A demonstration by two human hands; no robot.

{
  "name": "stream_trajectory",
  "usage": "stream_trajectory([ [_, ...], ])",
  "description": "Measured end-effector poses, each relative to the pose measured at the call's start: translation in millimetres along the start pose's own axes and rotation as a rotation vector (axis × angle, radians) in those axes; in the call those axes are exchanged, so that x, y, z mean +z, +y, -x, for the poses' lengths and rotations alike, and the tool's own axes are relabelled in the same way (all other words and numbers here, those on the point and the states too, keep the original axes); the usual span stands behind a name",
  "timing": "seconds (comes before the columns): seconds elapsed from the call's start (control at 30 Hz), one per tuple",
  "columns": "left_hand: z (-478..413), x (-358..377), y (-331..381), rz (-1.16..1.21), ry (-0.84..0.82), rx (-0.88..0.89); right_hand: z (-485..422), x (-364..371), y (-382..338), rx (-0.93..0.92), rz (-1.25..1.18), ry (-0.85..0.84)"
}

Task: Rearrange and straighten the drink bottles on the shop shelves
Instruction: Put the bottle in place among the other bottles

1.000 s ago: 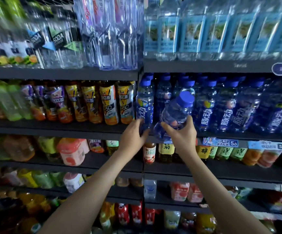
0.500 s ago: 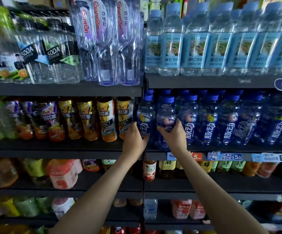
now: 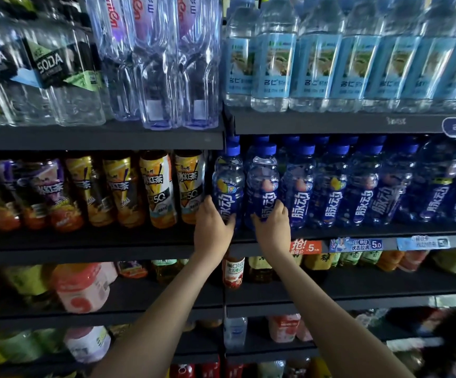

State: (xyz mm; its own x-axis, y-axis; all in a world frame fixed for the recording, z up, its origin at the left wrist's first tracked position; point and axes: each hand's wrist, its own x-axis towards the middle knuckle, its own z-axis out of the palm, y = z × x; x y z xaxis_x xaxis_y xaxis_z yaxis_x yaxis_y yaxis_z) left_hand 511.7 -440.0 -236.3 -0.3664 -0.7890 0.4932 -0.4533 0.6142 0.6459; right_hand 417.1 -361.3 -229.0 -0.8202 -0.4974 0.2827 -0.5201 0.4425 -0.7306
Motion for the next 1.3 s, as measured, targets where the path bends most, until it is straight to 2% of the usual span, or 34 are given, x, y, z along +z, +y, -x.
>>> stream_trajectory([
  [0.07, 8.2, -1.0, 7.8, -0.001, 0.057, 0.046, 2.3, -2.0, 0.6, 0.0, -0.011, 0.02],
  [0.17, 21.7, 6.0, 26.3, 0.029, 0.131, 0.226, 8.2, -10.8, 5.1, -0.041, -0.069, 0.059],
  [0.27, 28.9, 18.1, 51.2, 0.113, 0.068, 0.347, 15.3, -34.1, 12.7, -0.072, -0.124, 0.083],
  [0.47, 40.7, 41.7, 123.6, 0.19, -0.142, 0.381, 12.2, -121.0, 47.3, -0.158, -0.123, 0.143],
  [0.67, 47.9, 78.5, 232.9, 0.205, -0.114, 0.511, -14.1, -223.9, 96.1, -0.286, -0.131, 0.232],
  [0.8, 56.2, 115.3, 298.9, 0.23, -0.111, 0.506, -33.7, -291.2, 142.3, -0.33, -0.104, 0.262],
  [0.93, 72.6, 147.0, 325.4, 0.164, -0.14, 0.459, -47.3, -324.8, 183.8, -0.291, -0.085, 0.225],
  [1.07, 96.8, 170.4, 315.3, 0.08, -0.217, 0.387, -48.6, -322.6, 220.2, -0.188, -0.055, 0.123],
  [1.3, 138.3, 200.3, 265.8, -0.031, -0.345, 0.252, -33.5, -277.4, 271.2, -0.04, -0.028, 0.009],
])
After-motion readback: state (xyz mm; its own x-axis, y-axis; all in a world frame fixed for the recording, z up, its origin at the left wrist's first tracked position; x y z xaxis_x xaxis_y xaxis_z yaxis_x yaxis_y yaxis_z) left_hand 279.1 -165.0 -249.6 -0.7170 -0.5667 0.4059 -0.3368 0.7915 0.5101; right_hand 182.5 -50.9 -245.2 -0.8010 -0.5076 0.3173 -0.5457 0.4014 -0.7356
